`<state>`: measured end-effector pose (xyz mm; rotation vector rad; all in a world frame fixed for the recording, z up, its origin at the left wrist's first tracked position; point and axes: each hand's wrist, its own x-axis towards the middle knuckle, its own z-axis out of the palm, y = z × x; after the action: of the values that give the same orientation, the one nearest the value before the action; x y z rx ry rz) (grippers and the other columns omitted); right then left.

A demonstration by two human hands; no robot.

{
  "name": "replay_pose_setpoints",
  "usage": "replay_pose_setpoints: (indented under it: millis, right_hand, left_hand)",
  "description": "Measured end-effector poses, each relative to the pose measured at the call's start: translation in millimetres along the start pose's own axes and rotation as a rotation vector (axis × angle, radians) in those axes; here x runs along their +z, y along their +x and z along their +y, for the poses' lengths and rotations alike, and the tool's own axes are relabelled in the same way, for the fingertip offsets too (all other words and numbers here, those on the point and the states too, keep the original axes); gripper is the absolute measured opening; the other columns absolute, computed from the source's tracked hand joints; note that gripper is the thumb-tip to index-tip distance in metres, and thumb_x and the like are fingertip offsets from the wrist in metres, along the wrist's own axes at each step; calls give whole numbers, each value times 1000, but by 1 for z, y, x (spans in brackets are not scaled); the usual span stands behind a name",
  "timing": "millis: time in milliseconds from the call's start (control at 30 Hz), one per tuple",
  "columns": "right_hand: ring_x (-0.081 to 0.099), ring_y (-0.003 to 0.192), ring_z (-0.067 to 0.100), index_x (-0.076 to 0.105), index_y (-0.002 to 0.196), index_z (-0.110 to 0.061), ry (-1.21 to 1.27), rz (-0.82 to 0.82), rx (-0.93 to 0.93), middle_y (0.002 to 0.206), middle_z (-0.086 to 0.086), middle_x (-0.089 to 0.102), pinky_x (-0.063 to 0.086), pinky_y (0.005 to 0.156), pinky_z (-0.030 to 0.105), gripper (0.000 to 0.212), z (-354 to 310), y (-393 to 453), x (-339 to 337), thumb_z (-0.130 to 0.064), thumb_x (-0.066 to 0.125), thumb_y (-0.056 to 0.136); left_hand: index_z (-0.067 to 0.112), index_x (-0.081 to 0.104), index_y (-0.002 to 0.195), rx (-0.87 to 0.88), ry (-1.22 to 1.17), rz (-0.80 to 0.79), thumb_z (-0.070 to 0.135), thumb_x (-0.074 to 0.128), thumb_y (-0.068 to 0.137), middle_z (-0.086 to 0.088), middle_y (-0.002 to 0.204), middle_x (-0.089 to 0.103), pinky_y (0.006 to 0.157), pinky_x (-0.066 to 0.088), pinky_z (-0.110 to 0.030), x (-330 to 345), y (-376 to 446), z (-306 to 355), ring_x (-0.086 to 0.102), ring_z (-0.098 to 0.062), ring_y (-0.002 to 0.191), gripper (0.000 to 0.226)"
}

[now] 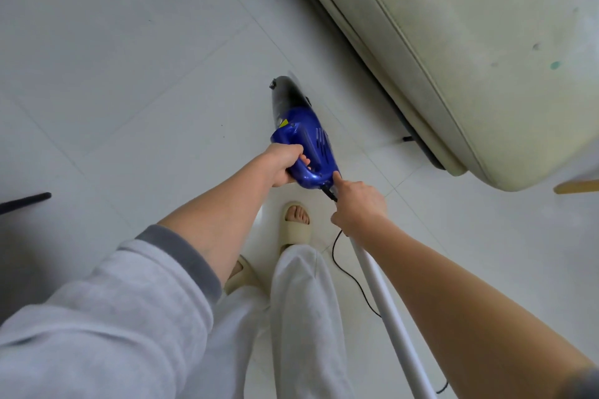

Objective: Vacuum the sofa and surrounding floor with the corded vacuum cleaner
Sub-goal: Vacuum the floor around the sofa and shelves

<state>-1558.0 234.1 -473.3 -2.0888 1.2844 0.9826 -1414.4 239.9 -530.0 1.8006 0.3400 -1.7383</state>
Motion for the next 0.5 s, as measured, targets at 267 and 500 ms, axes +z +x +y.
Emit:
replay_pose_setpoints:
  millis: [267, 500]
  right_hand:
    - [46, 75, 24, 33, 137, -16, 15, 19, -82, 78, 1, 41, 37, 60, 32, 57, -25, 19, 2, -7, 54, 86]
    - [47, 76, 23, 31, 139, -15, 0, 77, -85, 81, 1, 42, 38, 60, 32, 57, -15, 30, -8, -6, 53, 87]
  left_hand:
    - [7, 52, 85, -5, 17, 86, 0, 42, 93, -3, 68, 50, 64, 50, -29, -30, 5, 15, 51, -13, 62, 14]
    - [8, 49, 79, -18, 21, 94, -1, 40, 93, -3, 67, 48, 60, 49, -27, -15, 9, 31, 48, -12, 60, 20]
